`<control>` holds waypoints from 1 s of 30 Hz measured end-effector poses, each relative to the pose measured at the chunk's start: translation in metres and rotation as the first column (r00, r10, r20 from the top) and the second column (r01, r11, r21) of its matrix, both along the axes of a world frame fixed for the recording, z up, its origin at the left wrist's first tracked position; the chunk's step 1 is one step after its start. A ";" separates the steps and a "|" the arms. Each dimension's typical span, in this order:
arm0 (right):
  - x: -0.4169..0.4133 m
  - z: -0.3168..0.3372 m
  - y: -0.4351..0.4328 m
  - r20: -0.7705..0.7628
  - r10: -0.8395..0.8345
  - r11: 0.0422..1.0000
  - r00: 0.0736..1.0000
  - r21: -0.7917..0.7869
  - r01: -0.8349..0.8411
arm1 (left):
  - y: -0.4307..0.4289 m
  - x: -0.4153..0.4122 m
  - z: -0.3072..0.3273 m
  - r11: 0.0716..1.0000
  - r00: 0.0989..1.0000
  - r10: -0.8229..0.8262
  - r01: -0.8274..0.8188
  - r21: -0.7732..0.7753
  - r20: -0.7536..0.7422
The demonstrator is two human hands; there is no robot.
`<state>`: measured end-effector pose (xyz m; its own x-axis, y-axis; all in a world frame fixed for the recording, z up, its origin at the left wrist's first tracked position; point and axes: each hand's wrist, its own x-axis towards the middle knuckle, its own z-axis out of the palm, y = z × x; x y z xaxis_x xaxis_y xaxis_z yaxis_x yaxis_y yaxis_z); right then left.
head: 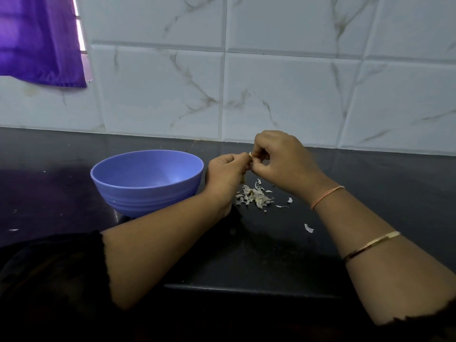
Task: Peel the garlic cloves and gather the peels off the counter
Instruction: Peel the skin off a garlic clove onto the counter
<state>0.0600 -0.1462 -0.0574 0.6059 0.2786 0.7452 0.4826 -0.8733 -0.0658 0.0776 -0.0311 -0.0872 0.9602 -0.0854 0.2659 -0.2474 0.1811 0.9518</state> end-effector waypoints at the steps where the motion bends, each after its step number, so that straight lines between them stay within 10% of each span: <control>1: -0.001 0.001 0.002 0.056 0.001 0.997 0.998 -0.080 0.003 | 0.000 0.000 0.000 1.000 1.000 0.000 0.000 -0.001 -0.006; 5: 0.001 0.001 0.007 0.197 0.023 0.960 0.980 -0.279 0.033 | 0.002 0.000 0.001 1.000 0.999 -0.023 0.022 -0.022 -0.029; 21: 0.002 -0.002 -0.005 -0.091 0.127 0.907 0.988 0.415 -0.078 | 0.002 0.005 0.000 0.985 0.998 -0.057 0.053 -0.162 -0.015; 30: 0.006 -0.004 -0.012 -0.243 0.008 0.869 0.970 0.481 0.114 | -0.001 0.011 -0.002 0.995 0.996 0.067 -0.071 -0.068 -0.060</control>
